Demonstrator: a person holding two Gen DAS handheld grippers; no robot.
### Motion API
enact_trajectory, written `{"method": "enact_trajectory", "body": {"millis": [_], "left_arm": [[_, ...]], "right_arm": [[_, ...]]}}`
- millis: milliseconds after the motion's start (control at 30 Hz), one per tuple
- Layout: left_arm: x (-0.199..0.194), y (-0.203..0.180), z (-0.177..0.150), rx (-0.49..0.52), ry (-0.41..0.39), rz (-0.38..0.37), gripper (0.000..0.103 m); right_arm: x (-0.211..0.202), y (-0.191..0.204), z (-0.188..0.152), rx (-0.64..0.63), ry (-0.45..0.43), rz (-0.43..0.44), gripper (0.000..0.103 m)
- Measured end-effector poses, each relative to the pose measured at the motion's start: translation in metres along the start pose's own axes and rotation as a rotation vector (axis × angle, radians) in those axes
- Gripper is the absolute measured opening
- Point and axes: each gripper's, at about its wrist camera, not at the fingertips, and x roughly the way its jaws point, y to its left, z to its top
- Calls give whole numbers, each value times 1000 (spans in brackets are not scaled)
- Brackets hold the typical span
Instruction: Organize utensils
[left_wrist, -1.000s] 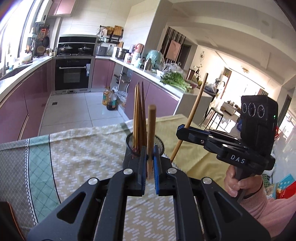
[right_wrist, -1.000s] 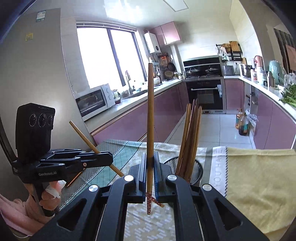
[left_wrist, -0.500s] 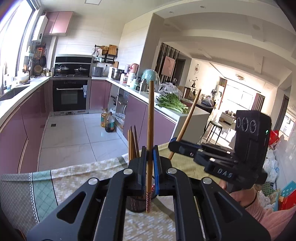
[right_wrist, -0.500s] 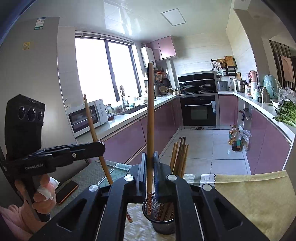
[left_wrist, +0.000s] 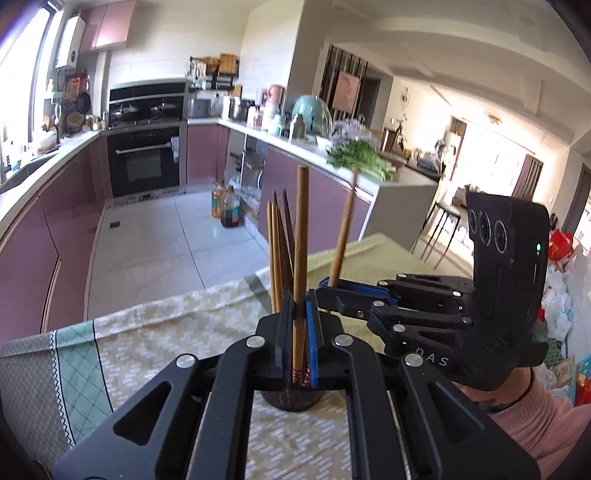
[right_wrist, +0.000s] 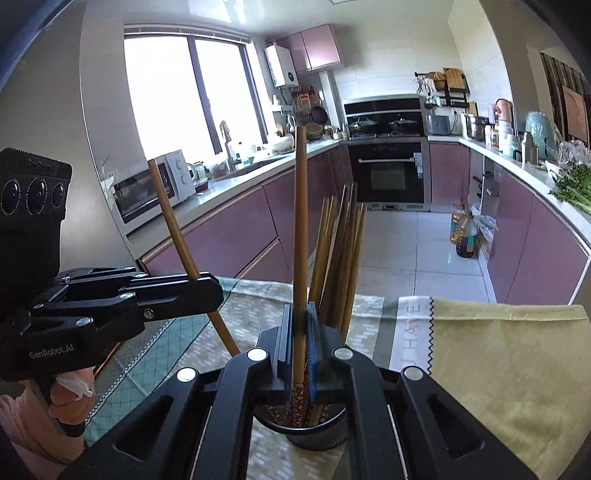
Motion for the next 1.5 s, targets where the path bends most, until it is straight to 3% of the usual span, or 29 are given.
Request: {"method": "enact_trajectory", "body": {"millis": [167,367,433,500,533,567,600,733,833,1133,1500], "left_arm": [[28,6,-10,-8,70,17,8],[34,18,-24,-38,71,48,28],[27,20,-30,-47,45,68,38],[17,21,-37,-50,7,104,52],[11,23,-41,-51,-12,125,58],[4,24,-46,-60,-39,156,70],[-2,25,-50,-65,-59,177,75],[-28,27,-68,-81,-132,268,96],[-44,30,-80,-102,-170,331,97],[-82,33,-105,-126,-270,481,97],[-97,18,-119,-92,-324,561,97]], "right_arm": [[15,-3,-10,24,51,-12,7],[7,-2,-21,59,34,0,13],[0,3,-26,56,19,1,21],[-6,6,-27,47,-5,-1,38],[-10,8,-28,41,-17,-2,41],[-13,12,-31,32,-31,-11,53],[-17,17,-33,23,-51,-23,68],[-29,31,-45,-12,-105,-54,87],[-34,40,-53,-27,-138,-68,96],[-42,57,-72,-38,-199,-114,96],[-58,77,-87,-74,-293,-164,96]]}}
